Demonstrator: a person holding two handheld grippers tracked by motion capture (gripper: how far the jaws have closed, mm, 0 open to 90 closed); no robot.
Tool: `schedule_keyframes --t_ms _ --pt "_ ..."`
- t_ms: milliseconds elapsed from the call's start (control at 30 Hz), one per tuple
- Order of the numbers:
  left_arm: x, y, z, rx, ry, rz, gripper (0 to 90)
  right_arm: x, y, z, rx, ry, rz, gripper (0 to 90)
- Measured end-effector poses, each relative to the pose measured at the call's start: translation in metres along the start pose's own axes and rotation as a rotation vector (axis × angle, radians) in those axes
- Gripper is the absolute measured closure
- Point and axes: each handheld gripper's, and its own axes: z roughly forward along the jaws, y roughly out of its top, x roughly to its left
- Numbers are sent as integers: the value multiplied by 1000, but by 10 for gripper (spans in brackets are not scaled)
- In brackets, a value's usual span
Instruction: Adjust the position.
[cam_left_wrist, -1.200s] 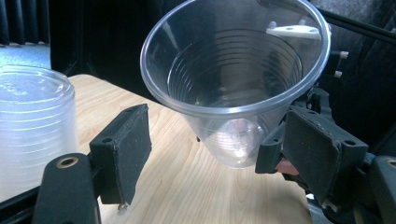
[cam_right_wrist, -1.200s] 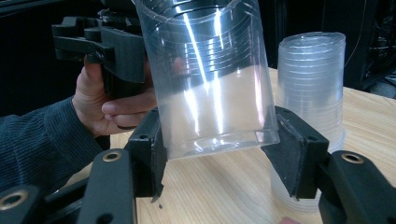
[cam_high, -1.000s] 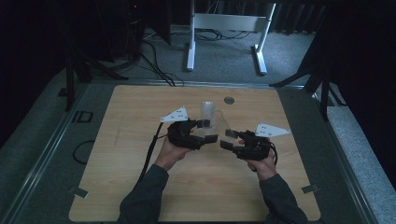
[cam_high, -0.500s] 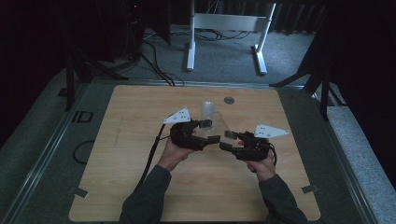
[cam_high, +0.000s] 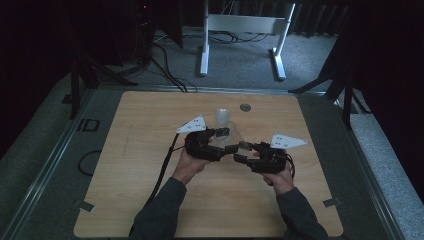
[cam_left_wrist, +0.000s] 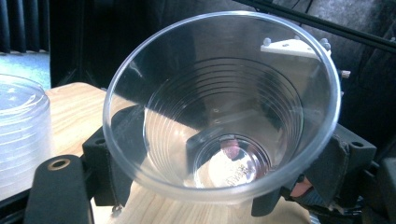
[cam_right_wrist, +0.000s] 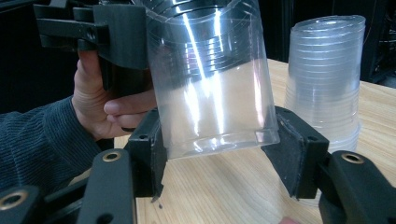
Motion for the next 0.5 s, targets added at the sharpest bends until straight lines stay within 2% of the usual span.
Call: schedule_keyframes --t_ms 500 --pt "-1 0 0 -5 -3 7 261 0 0 0 20 4 -10 420"
